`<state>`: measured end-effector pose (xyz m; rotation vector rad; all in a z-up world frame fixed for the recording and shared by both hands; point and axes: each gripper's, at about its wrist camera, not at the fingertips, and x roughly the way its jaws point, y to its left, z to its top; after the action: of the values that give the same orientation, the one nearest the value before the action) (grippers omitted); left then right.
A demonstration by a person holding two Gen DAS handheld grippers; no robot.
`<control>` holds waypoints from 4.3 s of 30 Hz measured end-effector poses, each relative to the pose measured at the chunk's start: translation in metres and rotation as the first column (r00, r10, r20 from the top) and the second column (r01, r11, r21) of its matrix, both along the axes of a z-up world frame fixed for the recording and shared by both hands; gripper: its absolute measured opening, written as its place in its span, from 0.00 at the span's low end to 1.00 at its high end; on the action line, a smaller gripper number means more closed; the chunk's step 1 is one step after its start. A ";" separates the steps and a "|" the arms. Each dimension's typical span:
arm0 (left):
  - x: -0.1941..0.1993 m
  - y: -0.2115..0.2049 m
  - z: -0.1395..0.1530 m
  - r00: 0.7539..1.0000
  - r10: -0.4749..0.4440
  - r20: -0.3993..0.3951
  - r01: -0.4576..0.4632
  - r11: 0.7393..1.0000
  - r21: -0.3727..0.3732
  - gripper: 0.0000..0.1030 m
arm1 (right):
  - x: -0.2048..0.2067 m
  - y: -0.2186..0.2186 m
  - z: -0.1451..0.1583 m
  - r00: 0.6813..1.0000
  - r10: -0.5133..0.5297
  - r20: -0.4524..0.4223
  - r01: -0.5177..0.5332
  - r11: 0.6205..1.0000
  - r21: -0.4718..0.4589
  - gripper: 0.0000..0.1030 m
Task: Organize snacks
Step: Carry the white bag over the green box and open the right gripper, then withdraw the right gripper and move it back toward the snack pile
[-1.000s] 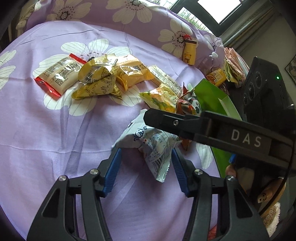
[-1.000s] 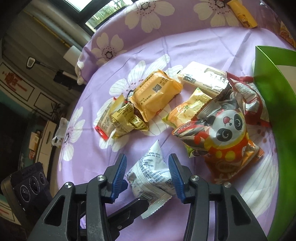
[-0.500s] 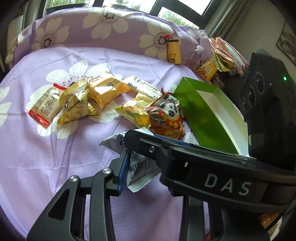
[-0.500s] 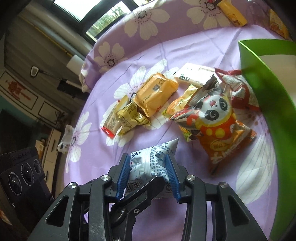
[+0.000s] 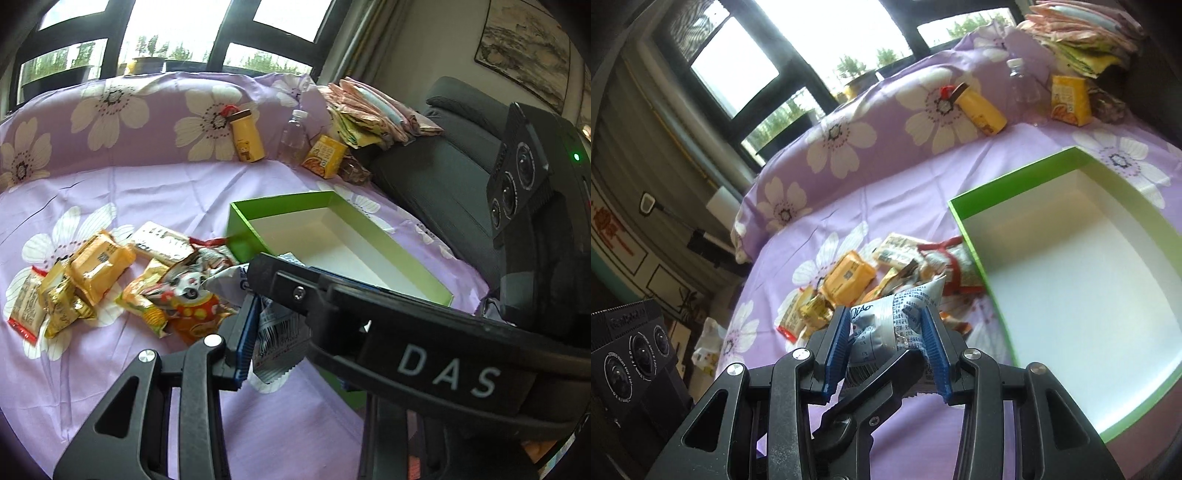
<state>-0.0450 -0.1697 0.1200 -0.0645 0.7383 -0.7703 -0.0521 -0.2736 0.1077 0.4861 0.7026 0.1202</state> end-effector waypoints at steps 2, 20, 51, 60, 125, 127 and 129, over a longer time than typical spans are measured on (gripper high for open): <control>-0.001 -0.015 0.002 0.999 -0.036 0.010 0.036 0.999 0.002 0.33 | -0.007 -0.015 0.003 0.999 -0.042 0.011 0.042 0.999 0.002 0.43; 0.013 -0.105 -0.028 0.972 -0.197 -0.131 0.208 0.975 0.073 0.33 | -0.017 -0.107 -0.036 0.962 -0.232 -0.146 0.248 0.963 0.106 0.43; 0.003 0.013 0.004 0.999 0.027 -0.037 -0.027 1.000 0.006 0.76 | -0.020 -0.067 -0.003 0.973 -0.230 -0.001 0.229 0.973 0.033 0.66; 0.017 0.113 -0.003 0.946 0.324 -0.017 -0.323 0.946 0.023 0.84 | -0.013 -0.001 -0.008 0.993 -0.088 0.084 0.093 0.994 -0.051 0.80; 0.053 0.186 -0.080 0.894 0.413 -0.175 -0.423 0.906 -0.022 0.83 | -0.033 0.071 -0.074 1.000 0.001 -0.028 -0.007 0.976 -0.217 0.80; 0.053 0.187 -0.079 0.894 0.409 -0.182 -0.421 0.906 -0.033 0.83 | -0.027 0.076 -0.065 0.999 0.019 -0.041 -0.027 0.974 -0.225 0.80; 0.054 0.188 -0.079 0.893 0.410 -0.186 -0.423 0.905 -0.036 0.83 | -0.023 0.085 -0.049 0.998 0.052 -0.033 -0.059 0.967 -0.246 0.80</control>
<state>0.0091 0.0183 0.0412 -0.3531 0.8257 -0.3809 -0.0748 -0.1887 0.0582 0.2294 0.7461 0.0771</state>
